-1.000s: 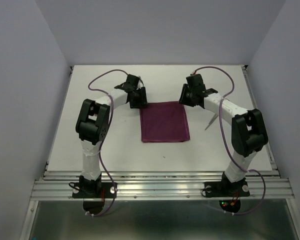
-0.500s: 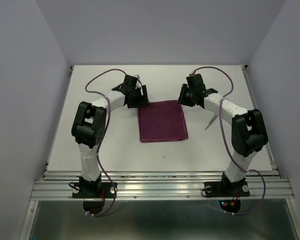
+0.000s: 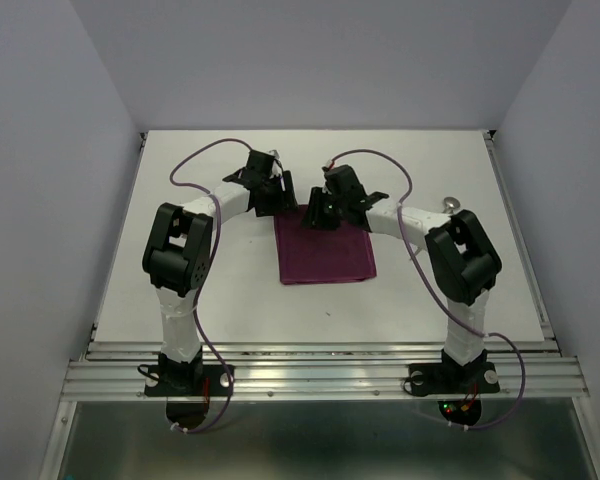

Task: Fold the napkin into a case and place the utensils inside
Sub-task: Smooth out the lower triangle-folded napkin at the center of the board.

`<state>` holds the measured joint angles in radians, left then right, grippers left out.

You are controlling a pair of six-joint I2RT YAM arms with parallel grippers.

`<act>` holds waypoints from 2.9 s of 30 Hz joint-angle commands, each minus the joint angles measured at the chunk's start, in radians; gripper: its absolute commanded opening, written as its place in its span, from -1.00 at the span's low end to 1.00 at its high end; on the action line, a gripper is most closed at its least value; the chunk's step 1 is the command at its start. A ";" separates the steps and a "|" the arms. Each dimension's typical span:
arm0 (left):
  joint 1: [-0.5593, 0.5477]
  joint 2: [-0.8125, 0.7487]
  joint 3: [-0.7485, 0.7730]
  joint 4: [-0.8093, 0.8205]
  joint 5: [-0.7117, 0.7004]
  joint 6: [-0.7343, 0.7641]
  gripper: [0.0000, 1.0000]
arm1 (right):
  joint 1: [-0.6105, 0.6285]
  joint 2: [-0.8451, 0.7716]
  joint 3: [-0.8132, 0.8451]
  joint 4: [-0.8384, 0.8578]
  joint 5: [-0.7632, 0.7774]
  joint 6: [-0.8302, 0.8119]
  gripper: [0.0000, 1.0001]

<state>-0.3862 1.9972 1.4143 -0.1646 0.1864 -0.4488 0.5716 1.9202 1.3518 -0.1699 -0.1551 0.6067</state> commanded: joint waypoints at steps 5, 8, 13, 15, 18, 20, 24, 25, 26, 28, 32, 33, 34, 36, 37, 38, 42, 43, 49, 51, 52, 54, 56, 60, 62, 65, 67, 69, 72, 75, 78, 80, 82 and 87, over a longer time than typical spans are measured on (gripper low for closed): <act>0.000 -0.031 0.003 0.005 0.013 -0.007 0.51 | 0.017 0.112 0.046 0.073 0.038 0.076 -0.23; 0.004 -0.037 0.008 -0.001 0.007 -0.004 0.51 | 0.017 0.125 0.015 0.066 0.074 0.082 -0.23; 0.021 -0.054 0.008 -0.004 -0.019 -0.016 0.47 | 0.017 0.119 -0.019 0.066 0.083 0.081 -0.23; 0.024 -0.057 0.009 -0.019 -0.039 -0.021 0.41 | 0.017 0.115 -0.020 0.066 0.086 0.079 -0.23; 0.036 -0.077 -0.017 -0.012 -0.059 -0.028 0.23 | 0.017 0.105 -0.014 0.058 0.089 0.070 -0.23; 0.049 -0.092 -0.051 0.008 -0.062 -0.039 0.11 | 0.017 0.100 0.000 0.046 0.097 0.062 -0.23; 0.064 -0.110 -0.071 0.014 -0.068 -0.045 -0.19 | 0.017 0.099 0.020 0.032 0.095 0.050 -0.23; 0.066 -0.107 -0.068 0.008 -0.071 -0.044 -0.24 | 0.017 0.099 0.024 0.029 0.095 0.048 -0.23; 0.067 -0.100 -0.061 0.001 -0.077 -0.044 -0.37 | 0.017 0.097 0.030 0.027 0.094 0.047 -0.23; 0.069 -0.068 -0.035 -0.022 -0.090 -0.044 -0.49 | 0.017 0.096 0.036 0.024 0.089 0.047 -0.23; 0.069 -0.031 -0.017 -0.020 -0.082 -0.048 -0.75 | 0.028 0.097 0.073 0.012 0.089 0.036 -0.22; 0.069 -0.022 -0.009 -0.023 -0.084 -0.048 -0.77 | 0.028 0.102 0.084 0.009 0.088 0.034 -0.22; 0.069 -0.002 0.011 -0.027 -0.085 -0.047 -0.77 | 0.028 0.112 0.111 -0.002 0.086 0.028 -0.22; 0.069 0.031 0.028 -0.041 -0.087 -0.042 -0.80 | 0.048 0.128 0.141 -0.011 0.086 0.021 -0.21; 0.069 0.037 0.041 -0.044 -0.079 -0.039 -0.81 | 0.048 0.144 0.173 -0.022 0.088 0.019 -0.21; 0.069 0.043 0.044 -0.042 -0.076 -0.039 -0.81 | 0.048 0.155 0.190 -0.028 0.088 0.018 -0.21; 0.069 0.067 0.060 -0.053 -0.079 -0.037 -0.88 | 0.066 0.206 0.270 -0.051 0.078 0.013 -0.18; 0.069 0.078 0.064 -0.056 -0.082 -0.036 -0.88 | 0.066 0.218 0.283 -0.054 0.081 0.010 -0.17; 0.069 0.097 0.054 -0.052 -0.079 -0.041 -0.88 | 0.086 0.315 0.426 -0.108 0.071 0.002 -0.16; 0.069 0.100 0.054 -0.052 -0.079 -0.041 -0.89 | 0.099 0.345 0.469 -0.118 0.072 -0.002 -0.16; 0.069 0.100 0.052 -0.052 -0.077 -0.041 -0.89 | 0.099 0.355 0.483 -0.129 0.075 -0.004 -0.16; 0.069 0.100 0.052 -0.053 -0.077 -0.041 -0.89 | 0.108 0.375 0.510 -0.140 0.078 -0.007 -0.16; 0.069 0.100 0.052 -0.053 -0.077 -0.039 -0.89 | 0.108 0.401 0.540 -0.154 0.083 -0.008 -0.16; 0.069 0.100 0.052 -0.053 -0.076 -0.039 -0.90 | 0.117 0.431 0.572 -0.164 0.094 -0.005 -0.19; 0.070 0.101 0.051 -0.053 -0.076 -0.039 -0.90 | 0.117 0.444 0.581 -0.172 0.115 -0.007 -0.24; 0.070 0.103 0.049 -0.052 -0.071 -0.039 -0.90 | 0.126 0.464 0.619 -0.201 0.149 -0.016 -0.31; 0.070 0.103 0.049 -0.052 -0.071 -0.039 -0.90 | 0.136 0.467 0.627 -0.214 0.196 -0.028 -0.35; 0.070 0.103 0.049 -0.052 -0.070 -0.039 -0.90 | 0.145 0.471 0.632 -0.227 0.232 -0.035 -0.40; 0.070 0.104 0.048 -0.047 -0.064 -0.042 -0.90 | 0.154 0.484 0.641 -0.240 0.261 -0.044 -0.48; 0.070 0.103 0.041 -0.044 -0.057 -0.044 -0.90 | 0.154 0.488 0.641 -0.240 0.264 -0.042 -0.60; 0.070 0.101 0.034 -0.039 -0.054 -0.047 -0.90 | 0.154 0.490 0.638 -0.240 0.266 -0.041 -0.72; 0.070 0.103 0.032 -0.038 -0.051 -0.048 -0.90 | 0.154 0.487 0.635 -0.237 0.266 -0.039 -0.86; 0.070 0.103 0.029 -0.036 -0.050 -0.050 -0.90 | 0.154 0.478 0.633 -0.232 0.262 -0.039 -0.99; 0.070 0.106 0.028 -0.035 -0.050 -0.048 -0.91 | 0.154 0.447 0.606 -0.203 0.252 -0.035 -0.99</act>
<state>-0.3168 2.0830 1.4487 -0.1810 0.1322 -0.4995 0.7155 2.3928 1.9553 -0.3923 0.0826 0.5758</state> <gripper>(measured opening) 0.073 0.015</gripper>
